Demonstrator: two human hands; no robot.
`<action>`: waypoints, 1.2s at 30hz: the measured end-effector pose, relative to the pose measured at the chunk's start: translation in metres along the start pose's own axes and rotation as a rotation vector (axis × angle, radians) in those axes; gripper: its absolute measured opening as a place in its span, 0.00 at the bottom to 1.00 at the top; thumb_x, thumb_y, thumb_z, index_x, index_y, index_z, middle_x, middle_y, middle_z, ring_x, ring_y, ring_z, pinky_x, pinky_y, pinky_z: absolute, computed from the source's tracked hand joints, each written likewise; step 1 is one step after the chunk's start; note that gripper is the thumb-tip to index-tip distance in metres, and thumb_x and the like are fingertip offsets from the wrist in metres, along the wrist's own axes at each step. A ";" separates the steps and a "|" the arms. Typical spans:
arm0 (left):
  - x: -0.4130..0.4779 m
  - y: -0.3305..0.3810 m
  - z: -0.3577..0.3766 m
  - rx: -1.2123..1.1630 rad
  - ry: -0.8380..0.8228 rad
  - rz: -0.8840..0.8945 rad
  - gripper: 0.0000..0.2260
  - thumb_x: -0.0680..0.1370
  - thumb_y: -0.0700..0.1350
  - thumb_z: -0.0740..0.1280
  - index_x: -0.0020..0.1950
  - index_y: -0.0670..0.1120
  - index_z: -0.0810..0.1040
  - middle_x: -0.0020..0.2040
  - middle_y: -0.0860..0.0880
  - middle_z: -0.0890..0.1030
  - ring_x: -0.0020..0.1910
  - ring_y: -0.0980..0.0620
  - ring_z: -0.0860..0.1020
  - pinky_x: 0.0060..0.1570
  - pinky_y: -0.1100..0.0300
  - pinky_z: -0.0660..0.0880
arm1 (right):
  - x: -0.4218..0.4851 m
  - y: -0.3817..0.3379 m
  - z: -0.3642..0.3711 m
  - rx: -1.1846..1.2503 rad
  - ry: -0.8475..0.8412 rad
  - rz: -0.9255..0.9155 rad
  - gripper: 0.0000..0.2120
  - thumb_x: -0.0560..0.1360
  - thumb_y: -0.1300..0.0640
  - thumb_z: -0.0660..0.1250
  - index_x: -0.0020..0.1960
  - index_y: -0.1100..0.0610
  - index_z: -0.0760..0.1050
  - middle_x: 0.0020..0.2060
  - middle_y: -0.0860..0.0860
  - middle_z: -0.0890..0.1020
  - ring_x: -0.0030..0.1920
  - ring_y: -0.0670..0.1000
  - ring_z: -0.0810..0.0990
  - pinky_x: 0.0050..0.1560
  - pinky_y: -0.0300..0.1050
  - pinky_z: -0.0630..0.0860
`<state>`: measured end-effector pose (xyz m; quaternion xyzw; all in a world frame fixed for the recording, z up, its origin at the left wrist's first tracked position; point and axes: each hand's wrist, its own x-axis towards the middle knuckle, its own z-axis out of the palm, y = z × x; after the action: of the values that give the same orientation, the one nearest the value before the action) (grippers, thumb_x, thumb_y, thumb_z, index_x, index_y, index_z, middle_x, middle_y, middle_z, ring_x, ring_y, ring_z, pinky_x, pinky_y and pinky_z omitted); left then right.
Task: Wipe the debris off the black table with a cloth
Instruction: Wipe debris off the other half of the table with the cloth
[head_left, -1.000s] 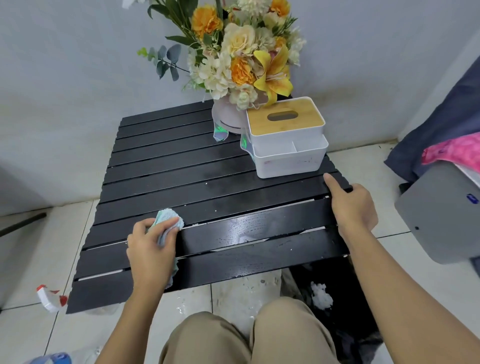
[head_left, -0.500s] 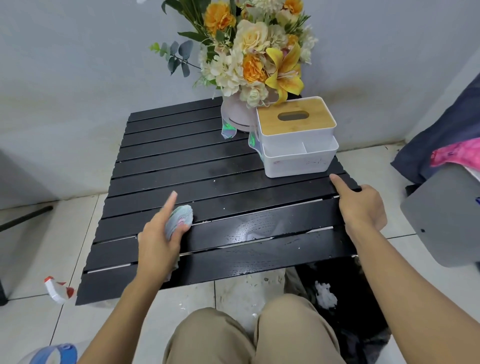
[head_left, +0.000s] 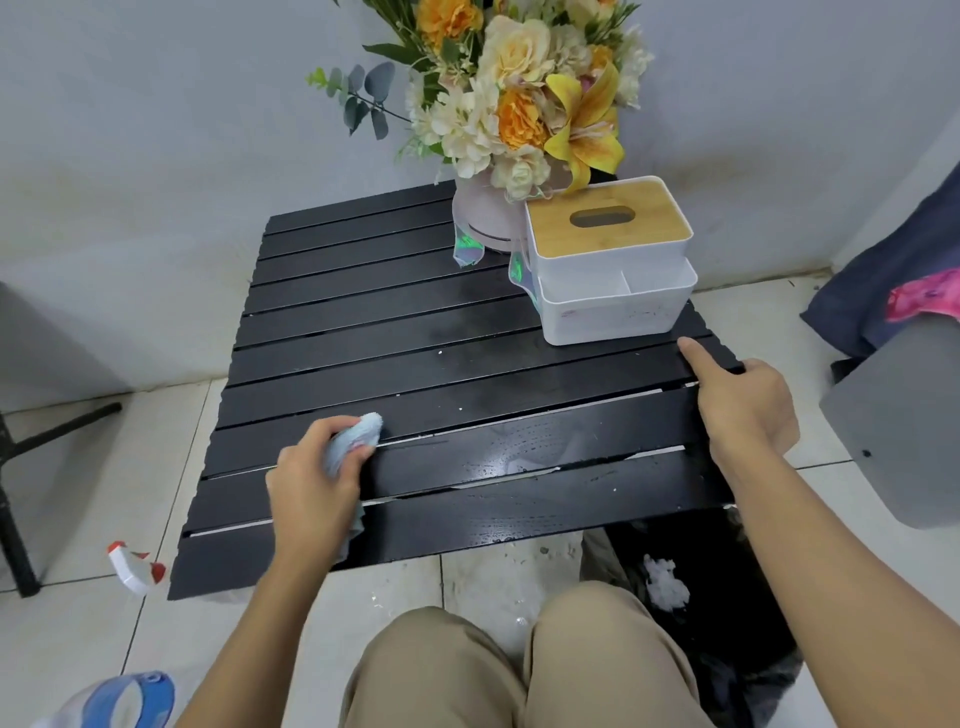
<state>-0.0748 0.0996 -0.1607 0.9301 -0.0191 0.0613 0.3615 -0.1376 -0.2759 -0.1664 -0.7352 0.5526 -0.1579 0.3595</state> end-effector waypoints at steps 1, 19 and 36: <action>0.001 -0.005 -0.006 -0.022 0.021 -0.054 0.09 0.74 0.47 0.70 0.51 0.58 0.77 0.45 0.57 0.82 0.48 0.48 0.78 0.53 0.45 0.74 | 0.000 0.000 0.000 0.002 -0.002 -0.002 0.31 0.65 0.26 0.64 0.41 0.56 0.76 0.39 0.52 0.81 0.42 0.59 0.77 0.41 0.47 0.67; 0.016 -0.016 -0.013 0.200 -0.023 0.000 0.10 0.74 0.53 0.72 0.54 0.53 0.82 0.55 0.51 0.76 0.57 0.44 0.71 0.57 0.52 0.66 | -0.004 0.011 0.000 -0.273 -0.010 -0.215 0.30 0.75 0.33 0.59 0.59 0.59 0.70 0.53 0.59 0.80 0.56 0.63 0.75 0.56 0.57 0.67; -0.004 0.055 0.070 0.142 -0.221 0.361 0.15 0.77 0.59 0.61 0.55 0.53 0.79 0.51 0.51 0.76 0.47 0.46 0.73 0.49 0.51 0.69 | -0.086 -0.015 0.044 -0.090 -0.198 -0.911 0.07 0.76 0.62 0.65 0.51 0.52 0.75 0.49 0.45 0.78 0.55 0.49 0.72 0.60 0.43 0.58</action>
<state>-0.0761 0.0120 -0.1759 0.9359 -0.2204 0.0241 0.2738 -0.1281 -0.1790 -0.1724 -0.9293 0.1430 -0.2045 0.2723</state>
